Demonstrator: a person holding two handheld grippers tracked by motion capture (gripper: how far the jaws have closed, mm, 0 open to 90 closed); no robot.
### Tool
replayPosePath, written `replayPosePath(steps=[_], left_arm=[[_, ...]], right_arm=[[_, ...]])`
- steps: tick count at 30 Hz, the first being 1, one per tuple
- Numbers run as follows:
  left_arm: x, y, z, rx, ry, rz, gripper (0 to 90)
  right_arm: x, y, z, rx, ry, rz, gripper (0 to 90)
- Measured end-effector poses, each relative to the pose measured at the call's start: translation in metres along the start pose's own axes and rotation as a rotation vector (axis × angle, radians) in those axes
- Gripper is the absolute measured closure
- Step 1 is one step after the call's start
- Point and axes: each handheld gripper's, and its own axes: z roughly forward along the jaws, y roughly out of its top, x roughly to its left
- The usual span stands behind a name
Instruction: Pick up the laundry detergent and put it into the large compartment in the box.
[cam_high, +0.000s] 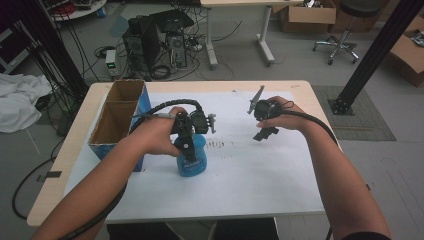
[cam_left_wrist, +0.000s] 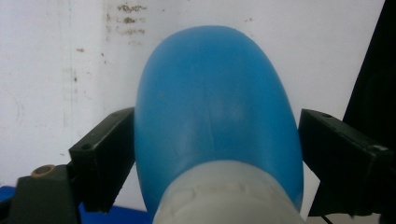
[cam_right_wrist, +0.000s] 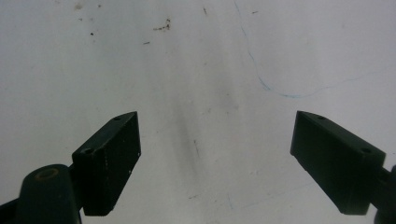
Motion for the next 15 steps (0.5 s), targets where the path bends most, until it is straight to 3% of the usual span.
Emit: replayPosePath(steps=[15], left_arm=[[0.0008, -0.0008, 0.0016, 0.009, 0.017, 0.002, 25.4]], right_arm=[[-0.0012, 0.0004, 0.0023, 0.007, 0.003, 0.0, 16.1]])
